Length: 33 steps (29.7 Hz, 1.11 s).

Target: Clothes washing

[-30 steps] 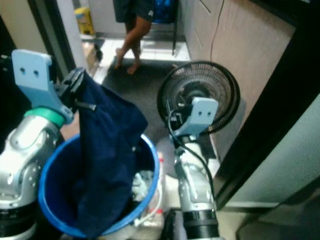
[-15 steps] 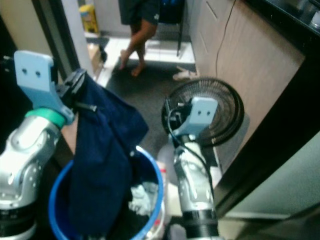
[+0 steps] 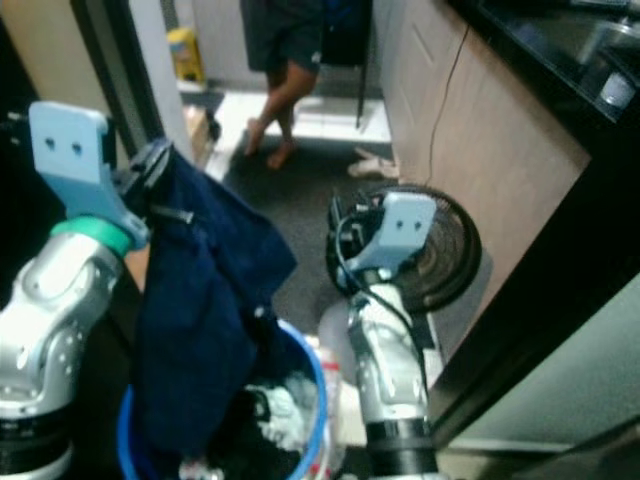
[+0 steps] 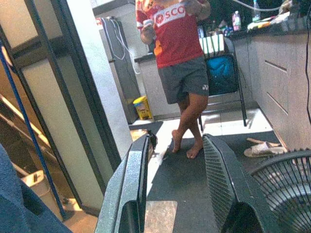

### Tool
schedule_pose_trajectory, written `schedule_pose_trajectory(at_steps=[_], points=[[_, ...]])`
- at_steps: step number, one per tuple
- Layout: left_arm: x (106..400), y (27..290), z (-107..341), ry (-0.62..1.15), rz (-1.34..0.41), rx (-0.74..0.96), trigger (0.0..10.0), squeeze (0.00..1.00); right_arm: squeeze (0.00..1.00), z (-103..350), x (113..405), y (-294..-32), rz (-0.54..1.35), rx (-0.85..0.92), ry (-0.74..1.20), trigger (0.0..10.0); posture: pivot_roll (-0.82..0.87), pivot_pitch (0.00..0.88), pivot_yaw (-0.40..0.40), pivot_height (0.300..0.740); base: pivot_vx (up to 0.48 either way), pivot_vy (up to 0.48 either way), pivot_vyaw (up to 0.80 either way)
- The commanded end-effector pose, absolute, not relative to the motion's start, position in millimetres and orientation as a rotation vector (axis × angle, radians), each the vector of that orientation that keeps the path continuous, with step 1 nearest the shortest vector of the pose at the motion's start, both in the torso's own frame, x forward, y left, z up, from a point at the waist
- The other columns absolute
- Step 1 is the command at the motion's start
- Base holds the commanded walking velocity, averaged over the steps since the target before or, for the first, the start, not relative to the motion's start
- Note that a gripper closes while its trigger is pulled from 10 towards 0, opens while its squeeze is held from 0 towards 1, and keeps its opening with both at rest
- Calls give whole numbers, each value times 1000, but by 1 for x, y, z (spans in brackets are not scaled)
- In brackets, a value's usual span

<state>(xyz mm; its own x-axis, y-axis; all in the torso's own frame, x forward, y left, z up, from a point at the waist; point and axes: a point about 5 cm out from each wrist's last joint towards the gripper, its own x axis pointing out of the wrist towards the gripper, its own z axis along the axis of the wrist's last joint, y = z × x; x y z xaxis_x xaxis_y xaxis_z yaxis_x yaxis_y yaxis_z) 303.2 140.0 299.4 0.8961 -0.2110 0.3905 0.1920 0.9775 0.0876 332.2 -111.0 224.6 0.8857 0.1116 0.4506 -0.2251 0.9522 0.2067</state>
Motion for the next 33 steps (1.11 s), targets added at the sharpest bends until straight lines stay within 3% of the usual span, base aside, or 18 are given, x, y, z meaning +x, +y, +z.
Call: schedule_pose_trajectory(at_steps=[1,18,33], points=[[302,140,301,-423,-205,55,10000,0,0,224,331,-108,184,261,-447,10000,70,33,23,691,0,0,0],[303,141,298,-416,-208,65,10000,0,0,225,332,-107,189,264,-451,10000,79,16,25,740,0,0,0],[310,143,285,-344,-198,24,10000,0,0,236,334,-112,136,258,-482,10000,67,12,30,740,0,0,0]])
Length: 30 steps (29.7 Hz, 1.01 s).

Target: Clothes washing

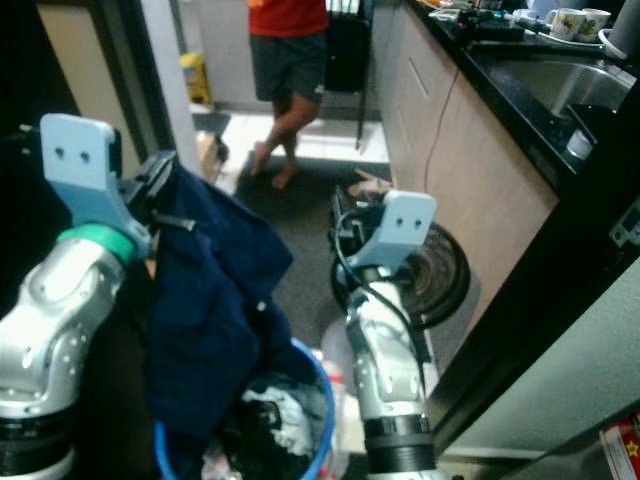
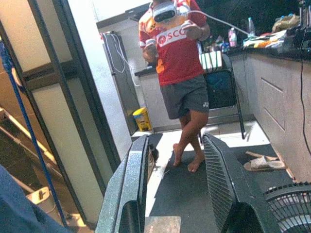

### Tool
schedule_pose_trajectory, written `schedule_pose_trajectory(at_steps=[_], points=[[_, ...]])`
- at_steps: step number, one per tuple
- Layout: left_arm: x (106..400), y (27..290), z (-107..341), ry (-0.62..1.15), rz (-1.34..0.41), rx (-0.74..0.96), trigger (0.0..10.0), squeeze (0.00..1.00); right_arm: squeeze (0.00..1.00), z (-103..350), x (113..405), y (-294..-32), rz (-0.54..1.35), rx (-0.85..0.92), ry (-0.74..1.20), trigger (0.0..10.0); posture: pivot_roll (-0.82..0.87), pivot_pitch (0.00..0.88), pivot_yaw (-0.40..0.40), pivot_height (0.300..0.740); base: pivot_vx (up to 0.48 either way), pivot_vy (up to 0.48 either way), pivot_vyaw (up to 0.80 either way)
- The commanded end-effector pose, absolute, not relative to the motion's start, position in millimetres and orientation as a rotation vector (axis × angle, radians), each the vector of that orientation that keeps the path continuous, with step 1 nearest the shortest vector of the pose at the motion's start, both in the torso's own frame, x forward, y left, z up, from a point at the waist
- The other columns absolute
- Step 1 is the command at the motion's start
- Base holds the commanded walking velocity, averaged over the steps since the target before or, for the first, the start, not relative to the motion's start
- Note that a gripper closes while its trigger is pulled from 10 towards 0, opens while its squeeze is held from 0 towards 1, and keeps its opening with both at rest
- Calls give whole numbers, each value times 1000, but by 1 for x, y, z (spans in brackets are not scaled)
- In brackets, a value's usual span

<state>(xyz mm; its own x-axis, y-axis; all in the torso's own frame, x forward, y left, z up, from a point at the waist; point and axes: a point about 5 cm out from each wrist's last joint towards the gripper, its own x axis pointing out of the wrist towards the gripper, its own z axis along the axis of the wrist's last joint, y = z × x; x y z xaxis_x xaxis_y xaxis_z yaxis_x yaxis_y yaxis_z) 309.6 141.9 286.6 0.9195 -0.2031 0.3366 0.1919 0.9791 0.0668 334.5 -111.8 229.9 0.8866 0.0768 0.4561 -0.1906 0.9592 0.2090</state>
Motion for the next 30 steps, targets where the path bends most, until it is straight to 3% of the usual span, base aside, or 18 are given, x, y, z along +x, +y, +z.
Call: schedule_pose_trajectory(at_steps=[1,7,18,23,30], points=[[310,141,281,-333,-207,30,10000,0,0,238,333,-113,136,256,-490,10000,63,14,26,740,0,0,0],[309,135,277,-321,-227,27,10000,0,0,241,333,-117,127,255,-502,10000,62,15,23,740,0,0,0],[309,133,275,-314,-237,25,10000,0,0,248,335,-114,131,275,-516,10000,65,18,22,740,0,0,-800],[309,134,274,-311,-233,26,10000,0,0,247,334,-113,132,276,-512,10000,65,24,22,740,0,0,0],[310,134,274,-308,-232,27,10000,0,0,246,334,-113,134,294,-506,10000,65,22,22,740,0,0,-800]])
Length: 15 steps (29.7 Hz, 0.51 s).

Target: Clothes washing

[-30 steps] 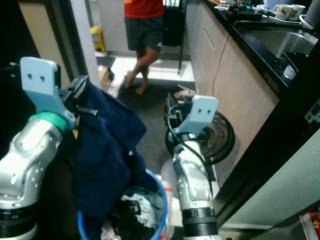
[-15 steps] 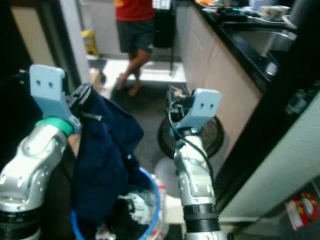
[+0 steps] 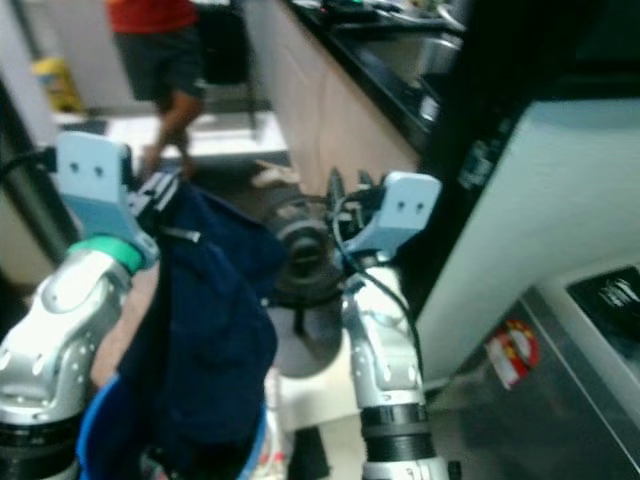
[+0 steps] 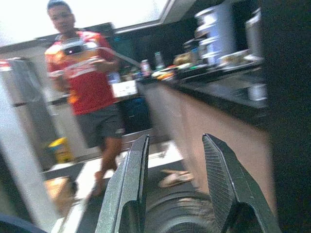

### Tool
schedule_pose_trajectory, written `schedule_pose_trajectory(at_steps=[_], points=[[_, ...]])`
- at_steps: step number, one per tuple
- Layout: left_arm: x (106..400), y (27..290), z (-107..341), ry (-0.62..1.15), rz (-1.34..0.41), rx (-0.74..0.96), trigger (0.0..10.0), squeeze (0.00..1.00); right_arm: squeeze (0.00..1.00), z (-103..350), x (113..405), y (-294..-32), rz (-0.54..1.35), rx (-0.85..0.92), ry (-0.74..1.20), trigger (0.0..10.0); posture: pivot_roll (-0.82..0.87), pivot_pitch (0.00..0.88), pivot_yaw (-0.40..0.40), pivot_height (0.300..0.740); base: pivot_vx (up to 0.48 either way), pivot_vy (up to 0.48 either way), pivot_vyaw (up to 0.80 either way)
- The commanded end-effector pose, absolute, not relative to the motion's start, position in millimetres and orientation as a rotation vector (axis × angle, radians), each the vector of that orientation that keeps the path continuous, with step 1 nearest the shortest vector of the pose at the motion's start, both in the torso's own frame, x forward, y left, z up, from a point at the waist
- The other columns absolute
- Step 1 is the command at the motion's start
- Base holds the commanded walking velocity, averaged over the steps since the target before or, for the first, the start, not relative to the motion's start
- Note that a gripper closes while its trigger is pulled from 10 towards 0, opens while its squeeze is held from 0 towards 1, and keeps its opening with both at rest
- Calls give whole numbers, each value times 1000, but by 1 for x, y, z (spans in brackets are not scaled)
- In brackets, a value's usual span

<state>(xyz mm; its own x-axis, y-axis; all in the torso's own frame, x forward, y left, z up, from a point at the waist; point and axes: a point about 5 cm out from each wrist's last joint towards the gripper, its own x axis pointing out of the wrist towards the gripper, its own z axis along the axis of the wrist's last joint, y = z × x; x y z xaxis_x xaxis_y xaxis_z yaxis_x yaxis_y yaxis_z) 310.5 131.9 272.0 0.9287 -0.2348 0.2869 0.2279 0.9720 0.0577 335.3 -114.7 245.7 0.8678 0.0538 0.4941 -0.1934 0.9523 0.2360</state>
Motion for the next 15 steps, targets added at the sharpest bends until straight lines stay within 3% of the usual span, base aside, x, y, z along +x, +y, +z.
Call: schedule_pose_trajectory(at_steps=[1,15], points=[[310,134,274,-308,-232,27,10000,0,0,246,334,-113,134,294,-506,10000,65,22,22,740,0,0,-800],[310,134,274,-306,-232,34,10000,0,0,246,334,-113,133,302,-508,10000,69,22,33,740,0,0,-800]])
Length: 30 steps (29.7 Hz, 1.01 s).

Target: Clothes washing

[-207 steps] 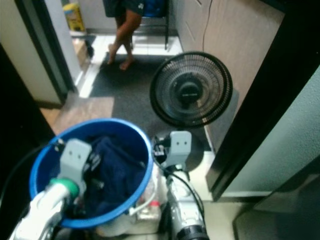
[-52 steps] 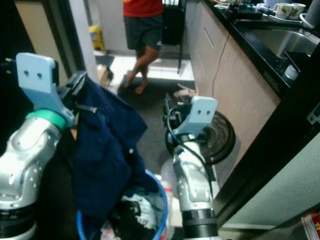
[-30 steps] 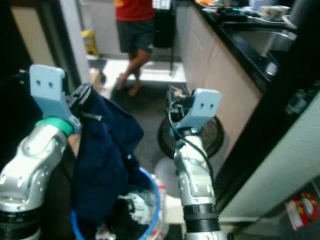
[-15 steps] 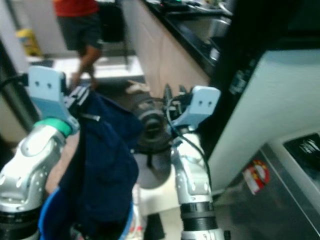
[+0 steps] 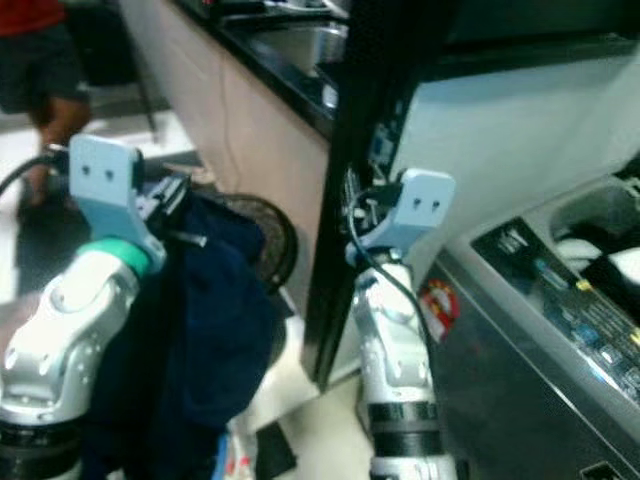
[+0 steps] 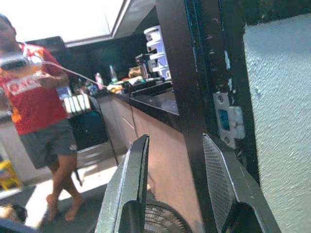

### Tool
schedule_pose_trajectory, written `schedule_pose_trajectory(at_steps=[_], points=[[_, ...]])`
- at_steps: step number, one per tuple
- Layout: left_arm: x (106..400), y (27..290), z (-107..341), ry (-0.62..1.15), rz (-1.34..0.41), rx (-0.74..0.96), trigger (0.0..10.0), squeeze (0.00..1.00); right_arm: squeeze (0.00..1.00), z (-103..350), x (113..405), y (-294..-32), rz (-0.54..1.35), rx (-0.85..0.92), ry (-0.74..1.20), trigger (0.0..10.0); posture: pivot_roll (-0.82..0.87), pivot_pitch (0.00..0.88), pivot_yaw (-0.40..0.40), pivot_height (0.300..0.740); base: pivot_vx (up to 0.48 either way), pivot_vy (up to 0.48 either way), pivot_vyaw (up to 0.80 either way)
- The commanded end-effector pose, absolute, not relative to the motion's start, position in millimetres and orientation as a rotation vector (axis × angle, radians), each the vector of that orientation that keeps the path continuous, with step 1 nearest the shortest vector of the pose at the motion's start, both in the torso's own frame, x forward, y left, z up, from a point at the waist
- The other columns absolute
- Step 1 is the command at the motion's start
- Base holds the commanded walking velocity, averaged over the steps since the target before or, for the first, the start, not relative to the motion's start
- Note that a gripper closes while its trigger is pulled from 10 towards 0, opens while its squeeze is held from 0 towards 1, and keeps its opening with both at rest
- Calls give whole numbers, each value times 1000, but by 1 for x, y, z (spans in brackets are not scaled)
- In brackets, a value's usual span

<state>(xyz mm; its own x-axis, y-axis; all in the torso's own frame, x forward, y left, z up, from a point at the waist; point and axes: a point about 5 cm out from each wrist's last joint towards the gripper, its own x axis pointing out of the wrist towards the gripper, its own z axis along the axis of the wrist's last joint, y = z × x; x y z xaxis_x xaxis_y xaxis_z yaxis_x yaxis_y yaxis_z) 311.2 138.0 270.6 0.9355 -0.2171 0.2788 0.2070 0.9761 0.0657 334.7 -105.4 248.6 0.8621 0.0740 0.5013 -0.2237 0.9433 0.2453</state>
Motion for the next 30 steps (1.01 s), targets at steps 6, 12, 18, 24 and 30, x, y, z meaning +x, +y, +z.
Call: schedule_pose_trajectory(at_steps=[6,12,18,24,30], points=[[310,134,274,-305,-235,37,10000,0,0,247,334,-113,130,305,-509,10000,69,23,35,740,0,0,-800],[311,135,275,-305,-236,39,10000,0,0,247,334,-113,126,310,-510,10000,68,22,40,740,0,0,-800],[311,135,274,-304,-237,39,10000,0,0,250,334,-114,125,315,-520,10000,65,20,39,740,0,0,-533],[312,135,274,-304,-237,41,10000,0,0,256,333,-115,128,323,-540,10000,64,16,38,740,0,0,-533],[312,135,274,-305,-237,42,10000,0,0,263,333,-115,132,330,-559,10000,64,16,38,740,0,0,-267]])
